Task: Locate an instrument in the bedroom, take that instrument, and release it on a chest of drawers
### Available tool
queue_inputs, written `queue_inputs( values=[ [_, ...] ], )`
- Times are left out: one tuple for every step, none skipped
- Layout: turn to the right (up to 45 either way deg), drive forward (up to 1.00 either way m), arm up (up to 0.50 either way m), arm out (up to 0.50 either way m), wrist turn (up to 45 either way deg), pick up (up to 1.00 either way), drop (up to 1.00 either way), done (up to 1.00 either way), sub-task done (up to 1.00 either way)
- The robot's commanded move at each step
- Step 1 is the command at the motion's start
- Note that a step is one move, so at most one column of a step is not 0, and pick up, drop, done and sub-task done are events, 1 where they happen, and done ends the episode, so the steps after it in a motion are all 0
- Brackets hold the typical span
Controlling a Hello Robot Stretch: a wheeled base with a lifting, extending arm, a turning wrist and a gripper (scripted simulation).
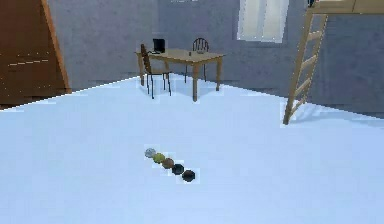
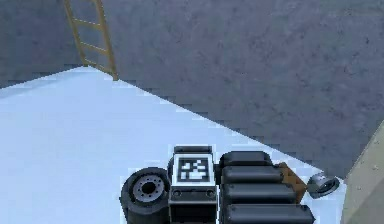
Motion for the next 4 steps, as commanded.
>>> queue_inputs(
  values=[
    [45.0, 0.0, 0.0, 0.0, 0.0, 0.0, 0.0, 0.0, 0.0],
    [45.0, 0.0, 0.0, 0.0, 0.0, 0.0, 0.0, 0.0, 0.0],
    [12.0, 0.0, 0.0, 0.0, 0.0, 0.0, 0.0, 0.0, 0.0],
    [0.0, 0.5, 0.0, 0.0, 0.0, 0.0, 0.0, 0.0, 0.0]
  ],
)
